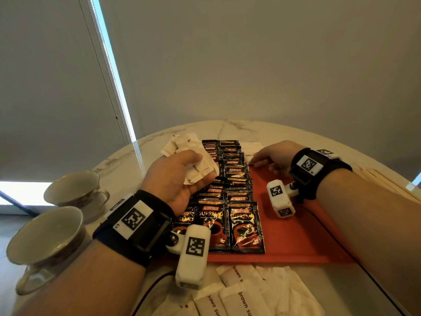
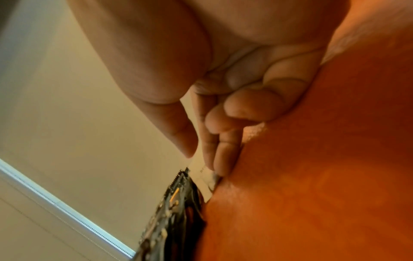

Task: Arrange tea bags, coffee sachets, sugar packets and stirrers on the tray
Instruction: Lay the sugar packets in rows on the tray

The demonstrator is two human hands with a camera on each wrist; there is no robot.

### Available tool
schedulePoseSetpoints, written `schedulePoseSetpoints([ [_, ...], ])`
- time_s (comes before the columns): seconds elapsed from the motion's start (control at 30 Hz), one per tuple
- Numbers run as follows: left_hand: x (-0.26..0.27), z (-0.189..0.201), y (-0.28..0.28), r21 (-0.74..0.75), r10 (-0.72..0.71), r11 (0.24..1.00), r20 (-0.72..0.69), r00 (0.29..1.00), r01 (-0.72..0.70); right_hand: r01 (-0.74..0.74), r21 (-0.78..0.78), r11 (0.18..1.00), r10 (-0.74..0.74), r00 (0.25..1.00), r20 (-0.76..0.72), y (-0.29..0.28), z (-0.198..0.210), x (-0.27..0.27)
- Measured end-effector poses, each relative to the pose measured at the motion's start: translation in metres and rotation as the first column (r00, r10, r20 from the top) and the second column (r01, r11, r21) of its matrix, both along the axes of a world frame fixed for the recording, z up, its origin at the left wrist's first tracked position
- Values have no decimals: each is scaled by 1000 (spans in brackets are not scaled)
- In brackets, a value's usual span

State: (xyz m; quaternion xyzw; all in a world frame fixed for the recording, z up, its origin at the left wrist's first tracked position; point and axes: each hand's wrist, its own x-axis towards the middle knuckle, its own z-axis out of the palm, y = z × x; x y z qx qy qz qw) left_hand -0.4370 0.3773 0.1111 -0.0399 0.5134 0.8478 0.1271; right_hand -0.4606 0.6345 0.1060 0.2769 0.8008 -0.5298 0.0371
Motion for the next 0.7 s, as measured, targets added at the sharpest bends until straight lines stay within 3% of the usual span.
schedulePoseSetpoints([
  [0.13,5,3,-1,25,-70,997,20,997,70,21,-96,995,-23,999,-23,0,1,3],
  [0.23,9,5,-1,-29,-221,975,-12,975,221,24,-183,983,-62,977,-202,-10,13,20],
  [0.3,12,7,-1,-90,-312,947,-23,950,309,-101,-257,961,14,947,-320,-25,23,37],
  [0.4,17,8,-2,-187,-396,907,-67,916,378,-354,-284,891,232,893,-386,-55,31,63],
  [0.5,21,9,-3,-290,-428,878,-113,897,382,-426,-252,869,284,846,-451,-76,26,71],
  [0.7,19,8,-4,-326,-317,910,-143,938,257,-354,-360,863,142,854,-500,-83,15,68],
])
